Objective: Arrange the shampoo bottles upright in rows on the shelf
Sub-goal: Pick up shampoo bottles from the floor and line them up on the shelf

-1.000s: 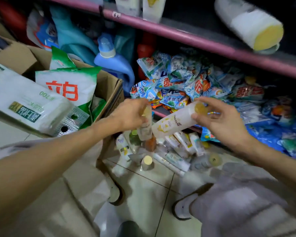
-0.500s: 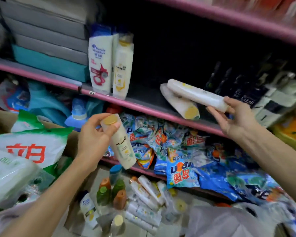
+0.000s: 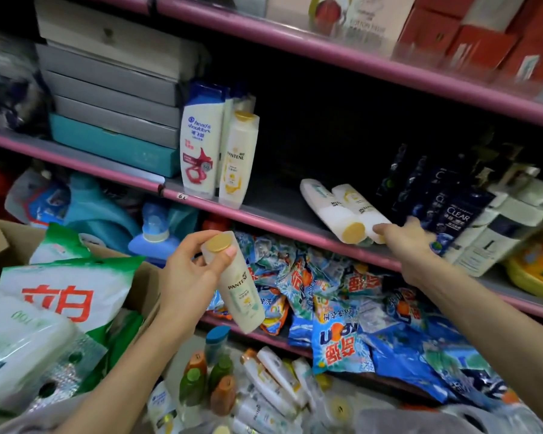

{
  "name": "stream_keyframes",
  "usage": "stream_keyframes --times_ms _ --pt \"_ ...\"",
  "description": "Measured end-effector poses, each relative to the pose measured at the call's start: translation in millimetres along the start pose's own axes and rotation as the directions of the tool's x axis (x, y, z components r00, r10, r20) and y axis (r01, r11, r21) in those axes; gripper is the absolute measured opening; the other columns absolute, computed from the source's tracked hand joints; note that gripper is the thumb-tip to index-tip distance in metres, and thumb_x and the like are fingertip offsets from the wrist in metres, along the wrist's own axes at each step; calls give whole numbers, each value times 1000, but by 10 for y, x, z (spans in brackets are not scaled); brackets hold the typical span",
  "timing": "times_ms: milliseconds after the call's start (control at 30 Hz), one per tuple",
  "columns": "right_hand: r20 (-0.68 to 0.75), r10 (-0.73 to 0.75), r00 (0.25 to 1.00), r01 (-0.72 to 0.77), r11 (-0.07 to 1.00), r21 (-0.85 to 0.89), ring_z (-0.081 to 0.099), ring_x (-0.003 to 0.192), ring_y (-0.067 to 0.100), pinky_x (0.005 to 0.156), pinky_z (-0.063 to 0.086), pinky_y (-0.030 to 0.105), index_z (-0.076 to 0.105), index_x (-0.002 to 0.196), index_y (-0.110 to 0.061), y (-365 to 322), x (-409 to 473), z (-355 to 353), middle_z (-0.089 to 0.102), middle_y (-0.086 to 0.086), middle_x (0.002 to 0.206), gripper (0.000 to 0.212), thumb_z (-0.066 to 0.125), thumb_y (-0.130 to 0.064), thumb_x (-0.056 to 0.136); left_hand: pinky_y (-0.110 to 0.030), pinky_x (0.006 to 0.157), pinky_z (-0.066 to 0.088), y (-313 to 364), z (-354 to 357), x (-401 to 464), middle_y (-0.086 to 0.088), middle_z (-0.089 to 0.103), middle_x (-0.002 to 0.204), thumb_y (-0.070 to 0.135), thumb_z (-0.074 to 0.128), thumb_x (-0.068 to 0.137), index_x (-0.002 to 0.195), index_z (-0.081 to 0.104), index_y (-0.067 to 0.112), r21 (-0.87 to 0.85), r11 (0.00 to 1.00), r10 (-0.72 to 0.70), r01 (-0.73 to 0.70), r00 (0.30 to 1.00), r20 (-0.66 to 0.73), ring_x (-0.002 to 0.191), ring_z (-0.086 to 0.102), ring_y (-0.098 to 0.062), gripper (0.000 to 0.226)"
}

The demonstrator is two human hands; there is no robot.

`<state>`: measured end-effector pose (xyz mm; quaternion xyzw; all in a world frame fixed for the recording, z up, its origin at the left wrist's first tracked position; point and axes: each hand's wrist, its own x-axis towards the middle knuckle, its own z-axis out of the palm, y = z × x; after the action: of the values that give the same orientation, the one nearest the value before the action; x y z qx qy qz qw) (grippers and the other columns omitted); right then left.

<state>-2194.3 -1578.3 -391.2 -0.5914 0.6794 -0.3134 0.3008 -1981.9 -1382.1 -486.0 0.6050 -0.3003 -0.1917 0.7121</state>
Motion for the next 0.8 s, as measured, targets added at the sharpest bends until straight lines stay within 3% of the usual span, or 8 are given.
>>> stream_keyframes --times_ms 67,133,200,267,400,600,733,800 --pt "-19 -330 944 326 941 -94 29 133 33 106 31 37 33 143 -16 12 -208 15 21 11 146 64 63 -24 86 -18 70 50 59 46 12 18 70 92 25 73 80 91 65 38 4 1000 3 -3 1000 29 87 66 -4 19" --pt "147 -562 814 566 824 18 42 124 18 97 37 27 43 136 -22 56 -483 93 36 -2 135 57 65 -34 84 -31 78 55 167 134 77 14 70 95 29 73 79 95 66 34 20 1000 10 -11 997 78 92 65 -8 18" --pt "455 -592 665 612 781 123 47 117 2 94 40 23 42 135 -31 99 -792 217 44 -17 130 65 66 -53 78 -43 88 53 336 245 116 10 69 100 34 73 78 101 66 30 28 999 35 -39 991 132 97 65 -12 23" --pt "621 -537 570 584 797 154 52 113 -3 94 45 23 41 134 -36 137 -966 358 49 -23 128 71 68 -60 73 -46 89 53 516 349 125 9 69 102 42 72 76 105 64 35 22 995 95 -101 978 187 99 64 -13 31" --pt "549 -561 619 514 819 257 64 97 5 90 53 41 54 113 -27 174 -1080 491 66 -13 106 42 71 -43 79 -39 89 53 725 464 96 16 67 104 36 66 84 112 61 51 -18 976 214 -217 937 276 100 63 -6 32" --pt "492 -613 619 529 788 317 67 92 5 84 56 40 59 108 -25 142 -1113 335 69 -11 102 37 72 -42 78 -9 74 45 841 560 99 29 66 94 27 57 93 107 68 31 -41 943 323 -329 882 342 86 59 11 19" --pt "482 -604 634 514 795 322 67 91 1 86 56 38 58 108 -26 117 -1051 210 70 -11 101 34 71 -39 80 -17 76 48 929 630 92 18 68 96 29 53 95 125 59 32 -46 952 292 -303 849 440 92 63 2 30" --pt "474 -597 647 480 802 356 67 93 5 87 56 38 57 109 -23 83 -1029 156 70 -8 103 36 71 -40 80 -21 79 53 886 643 52 8 69 107 37 55 92 138 40 39 -116 979 202 -167 850 487 99 66 -5 48"
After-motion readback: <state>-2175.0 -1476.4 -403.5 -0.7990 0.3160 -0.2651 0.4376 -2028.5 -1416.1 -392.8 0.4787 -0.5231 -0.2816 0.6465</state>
